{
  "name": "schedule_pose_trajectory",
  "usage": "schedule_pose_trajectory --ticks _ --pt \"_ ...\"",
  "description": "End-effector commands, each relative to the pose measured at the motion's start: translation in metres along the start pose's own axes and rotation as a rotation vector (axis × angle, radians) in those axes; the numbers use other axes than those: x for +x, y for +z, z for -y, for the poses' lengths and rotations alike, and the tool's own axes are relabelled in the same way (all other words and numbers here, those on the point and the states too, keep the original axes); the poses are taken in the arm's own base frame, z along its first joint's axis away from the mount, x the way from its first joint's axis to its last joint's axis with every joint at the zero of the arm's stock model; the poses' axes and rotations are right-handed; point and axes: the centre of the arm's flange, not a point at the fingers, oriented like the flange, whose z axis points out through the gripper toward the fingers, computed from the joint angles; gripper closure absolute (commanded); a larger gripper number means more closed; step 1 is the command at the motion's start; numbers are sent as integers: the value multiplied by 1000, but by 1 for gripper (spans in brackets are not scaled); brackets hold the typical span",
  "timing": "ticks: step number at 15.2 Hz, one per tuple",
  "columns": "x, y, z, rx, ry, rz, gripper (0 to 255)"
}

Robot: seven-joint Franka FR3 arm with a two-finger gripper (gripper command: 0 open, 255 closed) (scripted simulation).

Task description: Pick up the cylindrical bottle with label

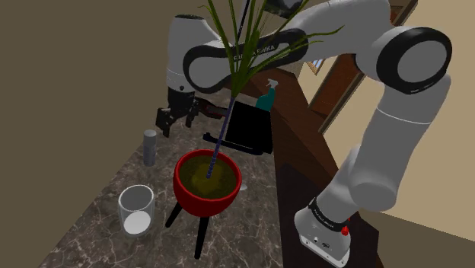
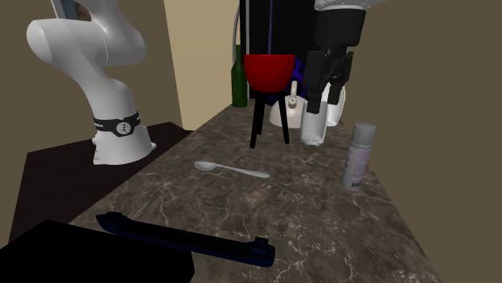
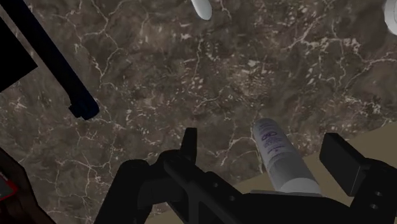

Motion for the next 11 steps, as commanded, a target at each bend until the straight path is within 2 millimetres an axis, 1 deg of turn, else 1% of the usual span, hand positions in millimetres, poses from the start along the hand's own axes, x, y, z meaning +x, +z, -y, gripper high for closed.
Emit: schedule_pose_trajectory --ticks 1,5,6,11 --pt "19 12 13 5 0 -11 0" --pt "53 27 45 14 -1 -32 0" --pt "59 30 50 15 -1 -35 0" --pt "60 56 50 15 -1 -35 0"
